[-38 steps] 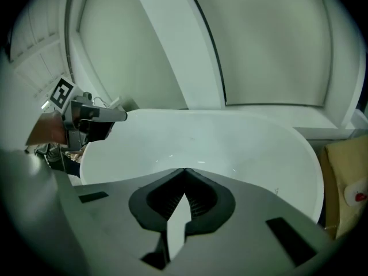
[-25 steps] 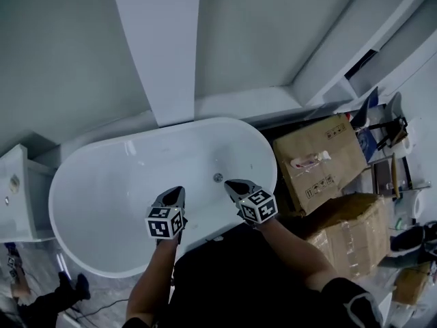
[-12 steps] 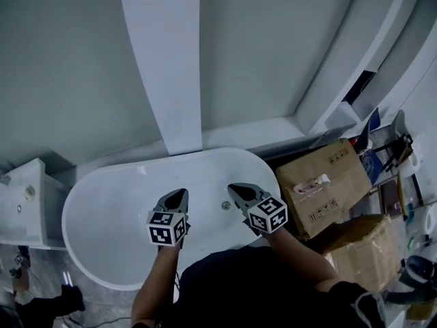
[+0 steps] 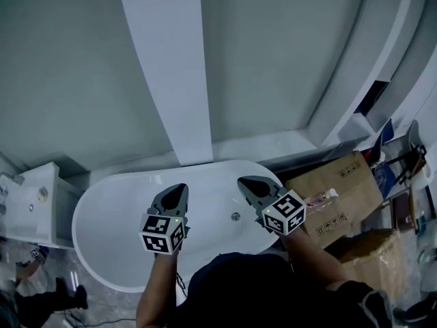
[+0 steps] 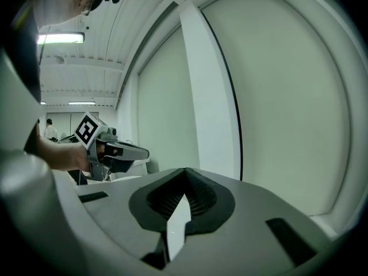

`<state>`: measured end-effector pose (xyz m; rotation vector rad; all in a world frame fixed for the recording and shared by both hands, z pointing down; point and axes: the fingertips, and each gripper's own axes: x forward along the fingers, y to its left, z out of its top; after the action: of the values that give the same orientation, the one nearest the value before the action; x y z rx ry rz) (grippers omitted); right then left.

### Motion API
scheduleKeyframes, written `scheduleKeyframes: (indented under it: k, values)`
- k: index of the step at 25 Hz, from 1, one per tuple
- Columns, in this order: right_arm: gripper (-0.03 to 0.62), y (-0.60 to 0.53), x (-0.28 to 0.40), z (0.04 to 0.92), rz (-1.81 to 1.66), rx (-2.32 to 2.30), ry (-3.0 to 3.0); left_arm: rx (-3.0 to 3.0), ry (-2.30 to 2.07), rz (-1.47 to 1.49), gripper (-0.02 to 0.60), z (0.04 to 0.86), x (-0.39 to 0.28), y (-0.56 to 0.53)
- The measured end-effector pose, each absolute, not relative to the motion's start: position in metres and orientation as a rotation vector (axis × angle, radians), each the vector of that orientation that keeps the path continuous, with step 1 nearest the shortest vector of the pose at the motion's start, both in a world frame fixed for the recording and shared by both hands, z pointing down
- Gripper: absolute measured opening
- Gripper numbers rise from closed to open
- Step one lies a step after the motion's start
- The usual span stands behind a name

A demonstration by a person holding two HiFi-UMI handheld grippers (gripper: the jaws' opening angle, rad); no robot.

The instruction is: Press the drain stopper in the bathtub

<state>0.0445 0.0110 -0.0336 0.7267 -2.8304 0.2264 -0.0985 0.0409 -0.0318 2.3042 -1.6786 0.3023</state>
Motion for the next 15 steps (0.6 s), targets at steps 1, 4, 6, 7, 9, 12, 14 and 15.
scheduleKeyframes:
  k: [1,4,6,7,9,12,14,15]
  values:
    - [0.011,0.013,0.045,-0.042,0.2,0.713,-2.847,2.315,-1.696,0.288,0.015,-0.04,-0.097,0.042]
    - [0.011,0.022,0.045,-0.067,0.095,0.673,-2.889,2.332,-1.745,0.223,0.015,-0.058,-0.095,0.044]
    - [0.011,0.027,0.047,-0.079,0.061,0.663,-2.918,2.335,-1.78,0.199,0.014,-0.065,-0.096,0.045]
    - [0.011,0.028,0.049,-0.083,0.055,0.662,-2.935,2.335,-1.798,0.198,0.015,-0.067,-0.096,0.046]
    - [0.011,0.031,0.055,-0.09,0.048,0.665,-2.962,2.333,-1.823,0.203,0.015,-0.068,-0.095,0.048]
    - [0.011,0.031,0.061,-0.09,0.062,0.687,-2.97,2.319,-1.835,0.199,0.015,-0.067,-0.096,0.049]
    - [0.011,0.031,0.064,-0.086,0.093,0.7,-2.968,2.312,-1.834,0.196,0.015,-0.065,-0.096,0.05]
    - [0.011,0.031,0.066,-0.084,0.108,0.706,-2.966,2.311,-1.834,0.196,0.015,-0.065,-0.095,0.05]
